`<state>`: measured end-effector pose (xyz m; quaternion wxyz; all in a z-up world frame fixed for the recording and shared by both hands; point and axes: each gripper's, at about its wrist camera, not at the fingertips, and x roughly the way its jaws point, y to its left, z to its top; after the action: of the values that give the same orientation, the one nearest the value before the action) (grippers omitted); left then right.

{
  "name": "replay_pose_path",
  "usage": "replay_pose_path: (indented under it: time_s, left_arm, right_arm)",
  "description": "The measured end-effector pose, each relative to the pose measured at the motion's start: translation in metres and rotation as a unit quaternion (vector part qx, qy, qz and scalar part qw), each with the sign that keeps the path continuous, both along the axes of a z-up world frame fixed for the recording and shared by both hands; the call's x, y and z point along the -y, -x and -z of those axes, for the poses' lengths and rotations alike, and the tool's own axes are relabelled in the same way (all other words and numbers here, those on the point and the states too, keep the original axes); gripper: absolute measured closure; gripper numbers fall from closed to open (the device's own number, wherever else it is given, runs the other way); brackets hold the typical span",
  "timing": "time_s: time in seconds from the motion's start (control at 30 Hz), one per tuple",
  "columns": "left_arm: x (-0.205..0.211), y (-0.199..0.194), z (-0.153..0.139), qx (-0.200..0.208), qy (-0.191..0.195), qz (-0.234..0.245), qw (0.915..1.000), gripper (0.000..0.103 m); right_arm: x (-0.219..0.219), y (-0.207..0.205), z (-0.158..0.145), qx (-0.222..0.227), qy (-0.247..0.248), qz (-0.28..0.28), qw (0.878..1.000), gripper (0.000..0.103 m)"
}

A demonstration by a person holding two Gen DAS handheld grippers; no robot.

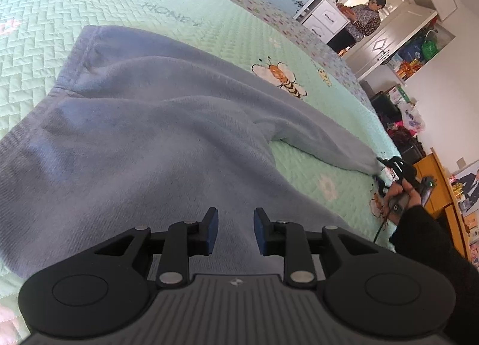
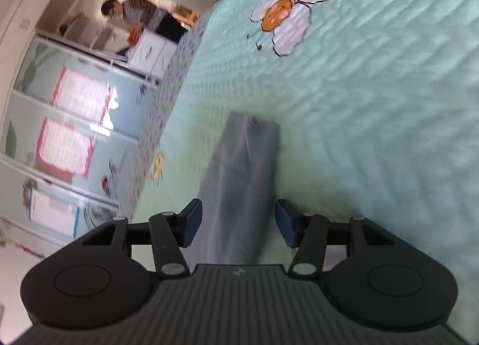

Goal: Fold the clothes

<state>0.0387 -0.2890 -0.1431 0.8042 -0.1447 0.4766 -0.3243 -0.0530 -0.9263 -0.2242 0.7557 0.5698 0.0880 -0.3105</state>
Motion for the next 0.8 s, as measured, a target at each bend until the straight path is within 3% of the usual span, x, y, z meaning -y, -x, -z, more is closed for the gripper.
replay_pose_path:
  time_s: [0.03, 0.1, 0.17, 0.23, 0.37, 0.4, 0.47, 0.53, 0.57, 0.67, 0.8]
  left_arm:
    - [0.001, 0.0, -0.001, 0.001, -0.001, 0.002, 1.0, 0.076]
    - [0.002, -0.001, -0.003, 0.006, -0.003, 0.005, 1.0, 0.076]
    - [0.001, -0.001, -0.005, 0.011, -0.001, 0.005, 0.9999, 0.076]
    - [-0.001, -0.001, -0.007, 0.012, 0.004, 0.004, 0.9999, 0.076]
    - [-0.002, 0.004, -0.007, 0.01, 0.02, 0.003, 0.9998, 0.076]
    - [-0.002, 0.005, -0.006, 0.008, 0.023, 0.004, 0.9997, 0.076]
    - [-0.005, 0.006, -0.008, 0.012, 0.024, 0.0, 0.9996, 0.076]
    - [-0.012, 0.007, -0.015, 0.023, 0.024, -0.006, 0.9994, 0.076]
    - [-0.018, 0.005, -0.02, 0.03, 0.026, -0.013, 0.9991, 0.076]
    - [-0.039, -0.008, -0.036, 0.056, 0.03, -0.04, 0.9972, 0.072]
    - [-0.056, -0.046, -0.049, 0.082, 0.006, -0.067, 0.9944, 0.068]
  right_arm:
    - [0.006, -0.006, 0.001, -0.01, -0.005, -0.006, 1.0, 0.096]
    - [0.014, -0.008, -0.005, -0.024, -0.006, -0.019, 1.0, 0.096]
    - [0.012, 0.007, -0.027, -0.013, 0.037, -0.028, 0.999, 0.096]
    - [0.01, 0.031, -0.052, -0.005, 0.083, -0.032, 0.996, 0.096]
    - [0.014, 0.088, -0.078, 0.011, 0.103, -0.005, 0.995, 0.096]
    - [0.017, 0.098, -0.075, 0.003, 0.096, 0.001, 0.995, 0.091]
    - [0.026, 0.107, -0.051, -0.037, 0.032, 0.003, 0.999, 0.08]
    - [0.02, 0.122, -0.042, -0.071, -0.001, 0.026, 0.997, 0.079]
    - [0.01, 0.131, -0.044, -0.064, 0.001, 0.032, 0.997, 0.077]
    - [-0.034, 0.158, -0.06, -0.017, 0.031, 0.027, 0.999, 0.054]
    - [-0.105, 0.18, -0.075, 0.001, 0.07, -0.053, 0.996, 0.051]
